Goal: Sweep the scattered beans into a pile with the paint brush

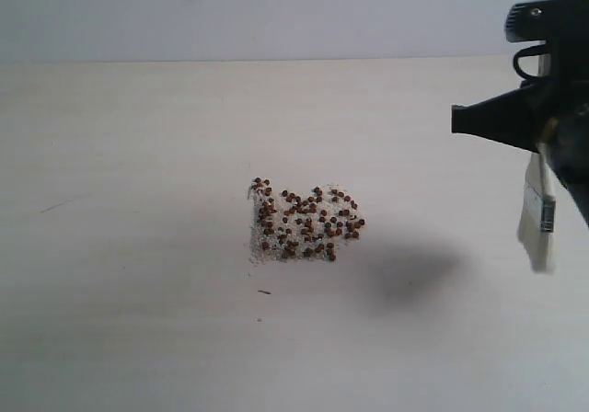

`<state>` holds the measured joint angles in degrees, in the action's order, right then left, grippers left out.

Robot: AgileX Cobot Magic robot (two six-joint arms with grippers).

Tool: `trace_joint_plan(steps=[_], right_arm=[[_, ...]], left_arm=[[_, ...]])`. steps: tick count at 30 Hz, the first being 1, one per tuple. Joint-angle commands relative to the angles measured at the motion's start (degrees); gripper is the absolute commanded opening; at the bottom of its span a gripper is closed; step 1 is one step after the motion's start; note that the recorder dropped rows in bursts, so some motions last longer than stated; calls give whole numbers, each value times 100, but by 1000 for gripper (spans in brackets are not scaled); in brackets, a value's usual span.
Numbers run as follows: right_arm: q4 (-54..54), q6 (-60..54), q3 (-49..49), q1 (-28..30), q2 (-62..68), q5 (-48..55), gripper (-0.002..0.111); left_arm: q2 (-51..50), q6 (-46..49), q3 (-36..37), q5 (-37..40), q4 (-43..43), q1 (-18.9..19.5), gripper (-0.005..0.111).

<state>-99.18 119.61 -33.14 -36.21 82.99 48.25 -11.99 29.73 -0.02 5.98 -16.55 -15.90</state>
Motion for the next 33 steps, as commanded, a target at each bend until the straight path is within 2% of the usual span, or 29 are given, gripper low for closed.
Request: trace_joint_plan(steps=[1, 8, 17, 20, 23, 27, 33], right_arm=[[-77, 30, -601, -16, 695, 138, 0], [-77, -334, -1439, -16, 1502, 10, 0], [-77, -2280, -2282, -16, 1659, -313, 0], [-77, -3055, -2321, -16, 1531, -977, 0], [-77, -3960, -2321, -16, 1429, -2038, 0], [-77, -4613, -2321, -16, 1251, -3532, 0], [-77, -5139, -1584, -16, 165, -3891, 0]], left_arm=[[20, -10, 2, -30, -18, 5, 0], [20, -10, 2, -30, -18, 5, 0], [20, -10, 2, -30, -18, 5, 0], [20, -10, 2, -30, -18, 5, 0], [20, -10, 2, -30, -18, 5, 0], [20, -10, 2, -30, -18, 5, 0], [20, -10, 2, -30, -18, 5, 0]])
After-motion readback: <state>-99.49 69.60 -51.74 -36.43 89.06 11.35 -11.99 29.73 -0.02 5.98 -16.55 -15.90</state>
